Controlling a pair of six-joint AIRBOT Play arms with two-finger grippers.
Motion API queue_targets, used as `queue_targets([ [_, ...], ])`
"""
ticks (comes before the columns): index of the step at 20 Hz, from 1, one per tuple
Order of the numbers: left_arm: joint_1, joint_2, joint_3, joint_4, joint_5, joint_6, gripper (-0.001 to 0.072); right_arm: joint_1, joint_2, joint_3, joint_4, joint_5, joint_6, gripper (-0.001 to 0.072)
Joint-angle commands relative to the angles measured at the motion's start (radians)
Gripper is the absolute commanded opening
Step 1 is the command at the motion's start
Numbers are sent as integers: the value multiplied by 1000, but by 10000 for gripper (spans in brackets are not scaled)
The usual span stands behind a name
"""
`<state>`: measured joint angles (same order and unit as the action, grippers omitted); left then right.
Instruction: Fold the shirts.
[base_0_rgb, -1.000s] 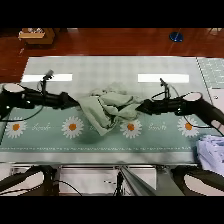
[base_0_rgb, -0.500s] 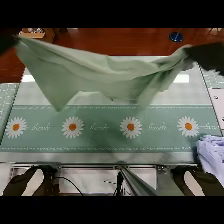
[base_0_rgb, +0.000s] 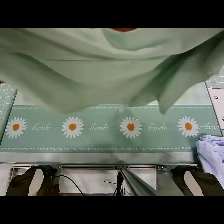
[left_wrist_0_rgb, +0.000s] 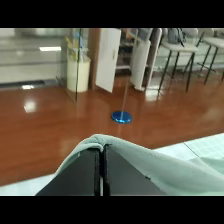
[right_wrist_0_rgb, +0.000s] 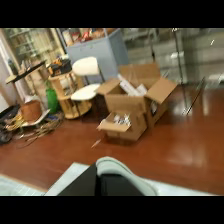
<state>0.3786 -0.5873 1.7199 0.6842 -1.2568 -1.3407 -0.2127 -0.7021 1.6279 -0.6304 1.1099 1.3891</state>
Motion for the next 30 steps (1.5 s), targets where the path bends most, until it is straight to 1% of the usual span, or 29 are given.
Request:
queue_targets([
  [1, 2, 34, 126, 59, -48, -122, 19, 0, 2, 186, -167, 10, 97, 18],
  [4, 2, 33, 187, 88, -103, -174, 19, 0, 2, 320, -364, 22, 166, 17],
  [6, 2, 29, 182, 88, -192, -220, 19, 0, 2, 355, -454, 65, 172, 16],
  [7, 2, 24, 172, 88, -237, -233, 19, 0, -3, 355, -482, 120, 172, 16],
  [9, 2, 24, 116, 92, -291, -234, 19, 0, -51, 355, -504, 314, 171, 16],
  [10, 2, 24, 72, 102, -311, -212, 19, 0, -94, 354, -504, 415, 170, 16],
  [11, 2, 24, 20, 114, -320, -195, 19, 2, -143, 354, -497, 485, 166, 17],
  [12, 2, 23, -47, 121, -319, -175, 19, 2, -201, 354, -476, 526, 156, 16],
  [15, 2, 12, -282, 121, -306, -94, 19, 13, -396, 354, -391, 536, 119, 16],
  [17, 1, -13, -440, 121, -259, -48, 19, 69, -542, 354, -402, 537, 110, 16],
  [19, 1, -54, -580, 121, -179, 2, 19, 145, -688, 354, -402, 524, 71, 17],
  [20, 1, -85, -640, 121, -129, 39, 19, 181, -760, 354, -403, 496, 31, 17],
  [22, 1, -159, -718, 121, -32, 122, 20, 233, -880, 354, -404, 410, -44, 17],
  [24, 1, -254, -739, 121, 51, 223, 19, 261, -969, 354, -404, 303, -99, 18],
  [27, 1, -391, -739, 121, 161, 328, 20, 270, -1048, 354, -409, 132, -106, 18],
  [28, 1, -438, -739, 121, 193, 347, 20, 270, -1064, 354, -426, 74, -104, 18],
  [30, 1, -527, -739, 121, 226, 354, 20, 270, -1090, 354, -456, -4, -100, 18],
])
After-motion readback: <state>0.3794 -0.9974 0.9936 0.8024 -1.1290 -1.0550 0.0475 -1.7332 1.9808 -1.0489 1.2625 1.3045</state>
